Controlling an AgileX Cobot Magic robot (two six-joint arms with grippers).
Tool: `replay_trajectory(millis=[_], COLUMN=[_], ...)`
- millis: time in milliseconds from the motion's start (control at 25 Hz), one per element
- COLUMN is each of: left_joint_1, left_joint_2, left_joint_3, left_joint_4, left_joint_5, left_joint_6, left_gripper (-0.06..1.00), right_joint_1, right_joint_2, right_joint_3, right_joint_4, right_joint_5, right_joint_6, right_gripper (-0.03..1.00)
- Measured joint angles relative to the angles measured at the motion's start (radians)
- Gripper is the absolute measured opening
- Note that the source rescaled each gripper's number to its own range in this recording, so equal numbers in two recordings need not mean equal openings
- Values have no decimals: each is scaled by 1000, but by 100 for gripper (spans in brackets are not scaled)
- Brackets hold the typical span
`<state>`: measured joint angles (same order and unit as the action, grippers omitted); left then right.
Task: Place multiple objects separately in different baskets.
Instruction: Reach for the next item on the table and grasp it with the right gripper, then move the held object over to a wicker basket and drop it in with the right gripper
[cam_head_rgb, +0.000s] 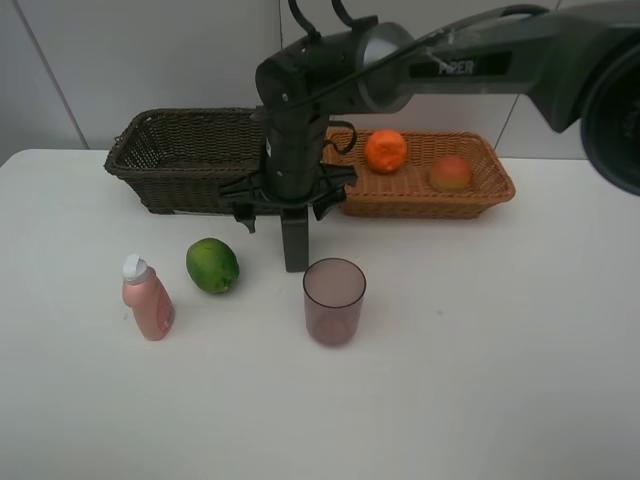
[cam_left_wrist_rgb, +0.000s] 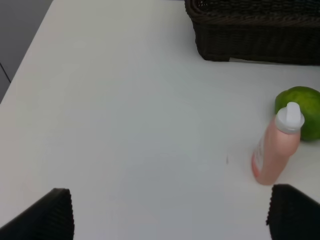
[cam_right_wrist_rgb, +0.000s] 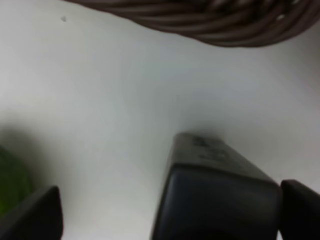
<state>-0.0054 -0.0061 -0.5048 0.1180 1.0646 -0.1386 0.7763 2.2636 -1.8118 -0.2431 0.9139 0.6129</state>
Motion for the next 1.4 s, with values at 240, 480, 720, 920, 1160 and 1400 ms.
replay_trajectory(millis=[240,480,720,920,1160,1400], left_joint_1=[0,0,0,0,0,0], left_joint_2=[0,0,0,0,0,0], left_joint_3=[0,0,0,0,0,0], left_joint_4=[0,0,0,0,0,0], left_joint_5=[0,0,0,0,0,0], left_joint_6=[0,0,0,0,0,0], left_gripper=[100,100,100,100,100,100], right_joint_1=[0,-1,-1,-1,-1,-1], right_joint_2=[0,2,2,2,2,2], right_joint_3=[0,0,0,0,0,0], right_joint_4=[0,-4,-4,-4,-4,-4], right_joint_5=[-6,-10,-10,-10,-10,-10], right_joint_6=[0,0,0,0,0,-3], right_gripper=[76,1,0,0,0,0])
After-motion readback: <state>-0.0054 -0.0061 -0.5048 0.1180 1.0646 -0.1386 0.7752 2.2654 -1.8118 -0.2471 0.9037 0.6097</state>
